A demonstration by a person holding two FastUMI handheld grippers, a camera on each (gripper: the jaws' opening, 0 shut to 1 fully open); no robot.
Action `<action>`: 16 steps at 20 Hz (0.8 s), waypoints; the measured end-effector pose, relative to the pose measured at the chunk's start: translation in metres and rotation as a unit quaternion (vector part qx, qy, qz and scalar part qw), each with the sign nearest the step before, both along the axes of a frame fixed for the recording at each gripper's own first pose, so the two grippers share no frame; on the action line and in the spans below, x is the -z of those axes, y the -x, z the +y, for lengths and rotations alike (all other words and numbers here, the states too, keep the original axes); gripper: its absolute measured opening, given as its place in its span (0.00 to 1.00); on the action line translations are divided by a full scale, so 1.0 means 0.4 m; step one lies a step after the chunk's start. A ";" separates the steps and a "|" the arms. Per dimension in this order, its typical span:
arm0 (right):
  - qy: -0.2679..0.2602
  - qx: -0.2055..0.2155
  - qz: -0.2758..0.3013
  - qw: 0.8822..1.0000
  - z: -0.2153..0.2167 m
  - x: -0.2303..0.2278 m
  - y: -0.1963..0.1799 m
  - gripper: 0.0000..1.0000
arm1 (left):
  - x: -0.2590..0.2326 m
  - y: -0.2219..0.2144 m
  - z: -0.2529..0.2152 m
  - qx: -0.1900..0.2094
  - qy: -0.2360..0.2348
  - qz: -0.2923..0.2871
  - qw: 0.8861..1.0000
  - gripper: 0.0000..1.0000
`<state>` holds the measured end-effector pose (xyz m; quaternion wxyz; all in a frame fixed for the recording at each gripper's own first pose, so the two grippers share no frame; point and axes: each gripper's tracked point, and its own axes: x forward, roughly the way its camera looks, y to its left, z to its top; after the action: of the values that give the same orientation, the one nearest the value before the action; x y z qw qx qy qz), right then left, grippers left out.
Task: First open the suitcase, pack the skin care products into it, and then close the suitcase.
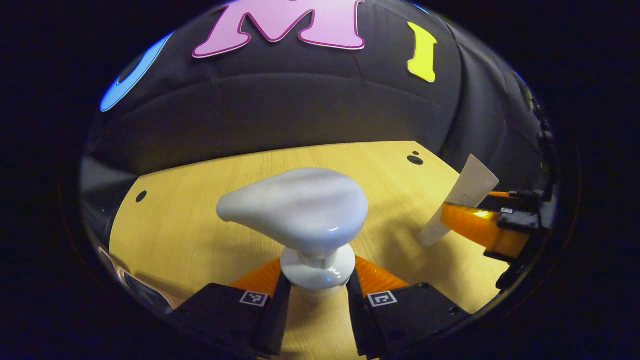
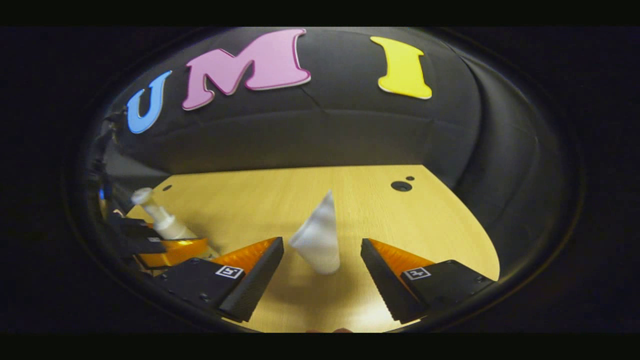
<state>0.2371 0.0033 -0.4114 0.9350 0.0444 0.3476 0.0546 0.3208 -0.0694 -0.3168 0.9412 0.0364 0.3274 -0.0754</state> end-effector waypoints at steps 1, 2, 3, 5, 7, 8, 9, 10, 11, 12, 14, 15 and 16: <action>-0.004 0.004 0.006 1.000 0.001 0.021 -0.011 1.00 | -0.012 0.009 0.007 -0.003 0.000 -0.001 1.000 0.61; -0.009 0.008 0.012 1.000 0.004 0.038 -0.022 0.98 | -0.024 0.016 0.007 -0.004 0.004 -0.001 1.000 0.57; -0.019 0.010 0.020 1.000 0.010 0.052 -0.026 0.92 | -0.034 0.025 0.008 -0.006 0.010 -0.003 1.000 0.57; -0.007 0.018 0.015 1.000 -0.001 0.057 -0.040 0.38 | -0.040 0.046 0.010 -0.020 0.025 0.011 0.999 0.57; -0.005 0.015 0.018 1.000 0.003 0.054 -0.051 0.36 | -0.051 0.068 0.008 -0.029 0.043 0.026 0.998 0.57; -0.004 0.013 0.023 1.000 0.004 0.056 -0.047 0.39 | -0.064 0.079 0.012 -0.029 0.047 0.029 0.998 0.57; -0.008 0.006 0.028 1.000 0.010 0.055 -0.036 0.39 | -0.076 0.098 0.023 -0.028 0.048 0.034 0.998 0.54; -0.009 -0.002 0.033 0.999 0.015 0.048 -0.024 0.32 | -0.086 0.120 0.035 -0.024 0.051 0.055 0.997 0.57; -0.010 -0.015 0.039 0.999 0.022 0.038 -0.002 0.26 | -0.093 0.143 0.055 -0.026 0.055 0.077 0.995 0.57; -0.011 -0.031 0.044 0.998 0.032 0.023 0.031 0.32 | -0.109 0.171 0.087 -0.033 0.058 0.099 0.993 0.57; -0.017 -0.053 0.042 0.998 0.048 -0.022 0.077 0.33 | -0.155 0.227 0.171 -0.048 0.058 0.127 0.989 0.54; -0.023 -0.061 0.035 0.997 0.061 -0.054 0.094 0.32 | -0.175 0.260 0.221 -0.049 0.053 0.137 0.988 0.57; -0.034 -0.071 0.027 0.997 0.082 -0.085 0.112 0.32 | -0.191 0.298 0.269 -0.046 0.042 0.151 0.987 0.57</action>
<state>0.1923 0.0361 -0.3774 0.9172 0.0525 0.3726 0.1312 0.2014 0.0380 -0.2405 0.8842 -0.0298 0.4635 -0.0499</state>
